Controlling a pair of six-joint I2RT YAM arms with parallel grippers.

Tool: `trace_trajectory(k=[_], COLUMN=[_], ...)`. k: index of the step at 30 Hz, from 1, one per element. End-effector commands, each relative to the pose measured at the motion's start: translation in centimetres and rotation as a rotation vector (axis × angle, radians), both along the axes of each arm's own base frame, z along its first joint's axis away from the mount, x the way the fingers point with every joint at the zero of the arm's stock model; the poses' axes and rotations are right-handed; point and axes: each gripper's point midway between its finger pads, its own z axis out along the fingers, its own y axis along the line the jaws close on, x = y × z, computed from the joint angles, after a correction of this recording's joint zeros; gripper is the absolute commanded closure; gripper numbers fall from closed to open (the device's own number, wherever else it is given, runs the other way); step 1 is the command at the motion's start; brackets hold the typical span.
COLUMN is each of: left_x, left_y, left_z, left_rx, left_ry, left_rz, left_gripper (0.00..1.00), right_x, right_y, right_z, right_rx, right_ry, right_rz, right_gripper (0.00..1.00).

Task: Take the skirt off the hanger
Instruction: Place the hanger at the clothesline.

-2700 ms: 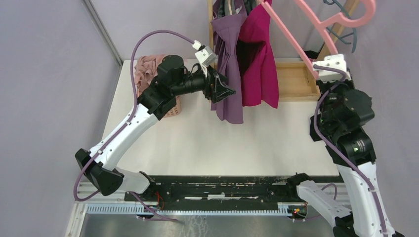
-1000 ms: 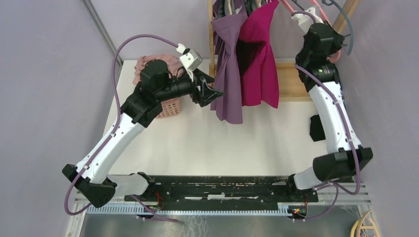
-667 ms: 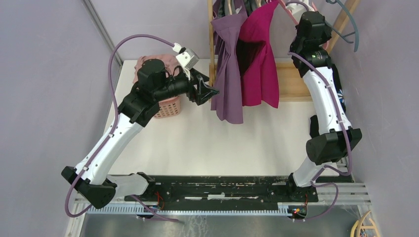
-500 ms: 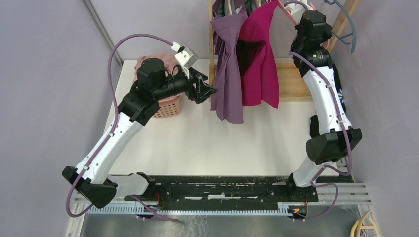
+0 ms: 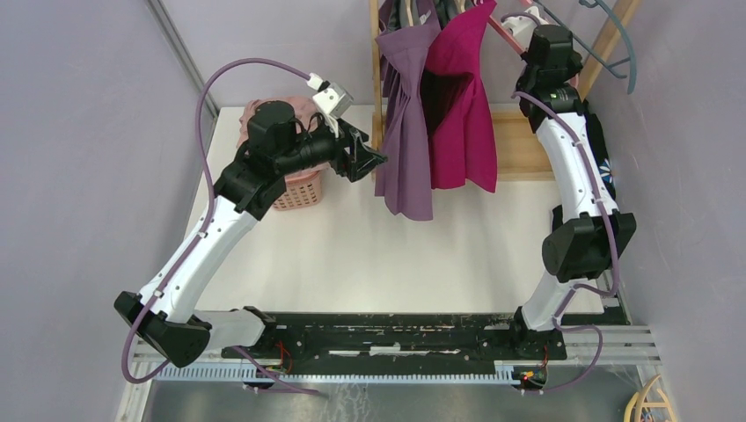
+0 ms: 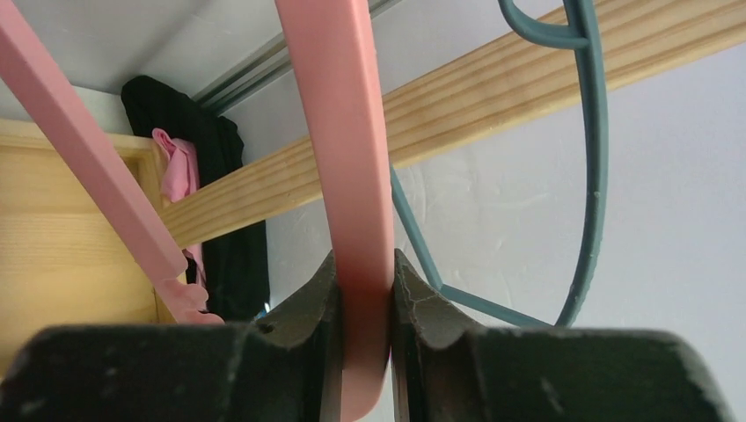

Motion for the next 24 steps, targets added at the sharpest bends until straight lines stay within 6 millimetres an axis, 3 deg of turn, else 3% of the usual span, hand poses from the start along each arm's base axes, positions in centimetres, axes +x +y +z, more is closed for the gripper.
trace_trajectory(k=[1,3,5,9,11,15,20,24], left_x=[0.6,0.5,0.6,0.5,0.5,0.3,0.3,1.0], left_y=[0.7,0.8,0.8,0.8,0.7,0.7,0.8,1.2], left_z=[1.4,1.3,1.0,0.7,0.6,0.3,-0.2,-0.5], left_rx=[-0.003,-0.004,-0.003,-0.005,-0.007,-0.007,-0.007,-0.001], left_ry=[-0.058,-0.055,-0.046,-0.037,-0.036,-0.037,-0.036,-0.029], left_rz=[0.028,0.032,0.034,0.029,0.023,0.018,0.022,0.068], left_gripper=[0.24,0.24,0.24,0.24,0.24,0.24,0.24,0.23], right_x=[1.0,1.3,1.1,0.0,-0.5,-1.8,-3.7,-5.5], right_y=[0.1,0.0,-0.4,-0.8,-0.6,0.1,1.7,4.7], right_z=[0.5,0.3,0.4,1.4,2.0,2.7,3.5,3.7], right_rx=[0.027,0.031,0.036,0.056,0.079,0.135,0.201,0.254], right_ry=[-0.032,-0.039,-0.064,-0.117,-0.142,-0.148,-0.148,-0.125], right_rz=[0.008,-0.004,-0.036,-0.062,-0.053,0.000,0.101,0.240], right_gripper=[0.99,0.99,0.92,0.49,0.35,0.18,0.13,0.13])
